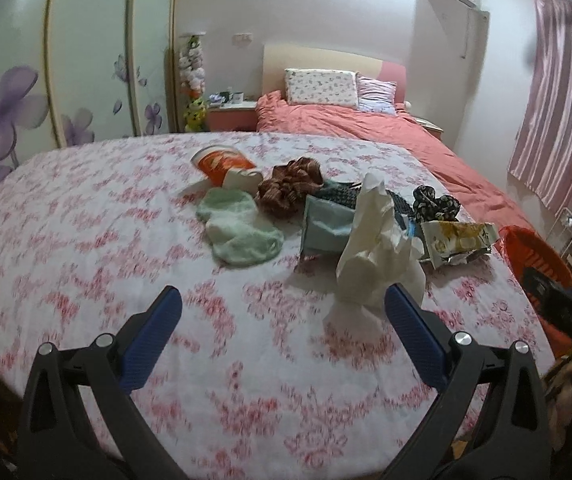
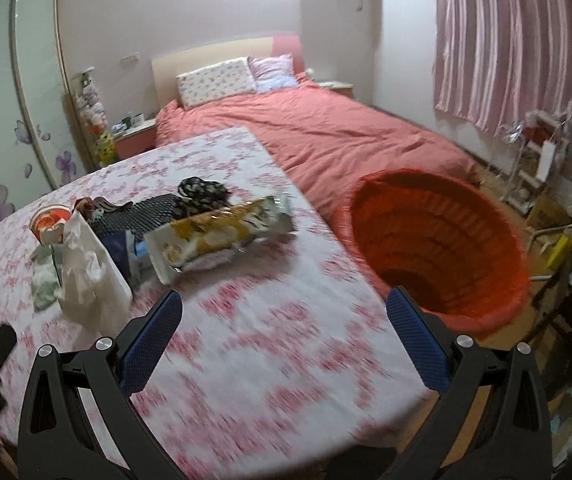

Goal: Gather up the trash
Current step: 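Reach the left tool to the white tissue while the right tool reaches the snack wrapper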

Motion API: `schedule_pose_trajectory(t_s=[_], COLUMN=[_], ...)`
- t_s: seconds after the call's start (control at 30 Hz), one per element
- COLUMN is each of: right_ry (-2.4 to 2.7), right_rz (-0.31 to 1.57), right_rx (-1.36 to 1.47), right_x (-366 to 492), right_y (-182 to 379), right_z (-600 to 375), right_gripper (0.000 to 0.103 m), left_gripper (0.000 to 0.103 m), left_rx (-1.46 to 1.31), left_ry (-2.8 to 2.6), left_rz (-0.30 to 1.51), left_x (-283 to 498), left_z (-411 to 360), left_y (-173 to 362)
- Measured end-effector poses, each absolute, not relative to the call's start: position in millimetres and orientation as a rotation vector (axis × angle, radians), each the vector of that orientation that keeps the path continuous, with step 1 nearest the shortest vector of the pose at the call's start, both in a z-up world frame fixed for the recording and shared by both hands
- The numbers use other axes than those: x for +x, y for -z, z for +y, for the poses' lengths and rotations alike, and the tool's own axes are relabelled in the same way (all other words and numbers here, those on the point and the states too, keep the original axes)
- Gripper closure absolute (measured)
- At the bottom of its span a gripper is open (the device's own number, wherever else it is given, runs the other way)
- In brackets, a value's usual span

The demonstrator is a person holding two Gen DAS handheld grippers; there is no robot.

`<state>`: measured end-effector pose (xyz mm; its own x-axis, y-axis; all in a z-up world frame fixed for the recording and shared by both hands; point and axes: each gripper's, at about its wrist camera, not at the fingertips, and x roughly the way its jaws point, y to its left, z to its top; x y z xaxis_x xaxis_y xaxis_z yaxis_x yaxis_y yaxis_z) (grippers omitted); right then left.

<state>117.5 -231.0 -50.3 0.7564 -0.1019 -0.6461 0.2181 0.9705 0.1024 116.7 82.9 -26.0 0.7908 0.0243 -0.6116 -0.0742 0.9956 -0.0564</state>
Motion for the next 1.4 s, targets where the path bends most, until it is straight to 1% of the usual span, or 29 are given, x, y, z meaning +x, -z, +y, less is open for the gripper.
schedule_pose_trajectory(t_s=[0.2, 0.33, 0.5, 0.57, 0.7, 0.9, 0.97, 1.0, 1.03, 1.1, 1.13, 1.17, 1.33, 1.4], right_ry=[0.148, 0.158, 0.153, 0.183, 0.210, 0.171, 0.158, 0.148, 0.144, 0.118, 0.110, 0.106, 0.103, 0.108], right_rz=[0.767, 0.776, 0.796, 0.837, 0.858, 0.843, 0.825, 0.823, 0.829, 0.853, 0.865, 0.873, 0.869, 0.869], right_rx=[0.251, 0.306, 0.236, 0.176, 0.200, 0.276, 0.275, 0.277, 0.280, 0.297, 0.303, 0.311, 0.322, 0.318], right_x=[163, 180, 200, 201, 192, 188, 193, 198, 201, 208, 209, 209, 204, 203], right_y=[55, 54, 58, 65, 73, 74, 70, 70, 71, 76, 78, 80, 80, 80], right_z=[-222, -217, -192, -188, -204, -223, -223, -223, -224, -226, -227, -229, -234, -237], right_gripper=[0.002, 0.002, 0.002, 0.002, 0.002, 0.002, 0.002, 0.004, 0.007, 0.026, 0.029, 0.032, 0.032, 0.032], left_gripper=[0.004, 0.004, 0.004, 0.004, 0.004, 0.004, 0.006, 0.007, 0.011, 0.017, 0.022, 0.023, 0.025, 0.029], left_rx=[-0.072, -0.081, -0.094, -0.101, -0.112, -0.139, -0.134, -0.133, -0.133, -0.135, -0.139, -0.142, -0.133, -0.127], left_ry=[-0.047, -0.046, -0.050, -0.047, -0.034, 0.040, 0.059, 0.066, 0.084, 0.108, 0.128, 0.144, 0.185, 0.199], left_rz=[0.658, 0.664, 0.689, 0.694, 0.690, 0.699, 0.703, 0.704, 0.709, 0.724, 0.737, 0.749, 0.787, 0.796], left_x=[137, 144, 155, 157, 160, 170, 175, 176, 178, 184, 187, 190, 202, 205], left_z=[85, 91, 96, 97, 96, 83, 77, 75, 72, 68, 65, 62, 49, 45], left_y=[27, 28, 34, 35, 35, 37, 37, 38, 39, 41, 43, 44, 54, 56])
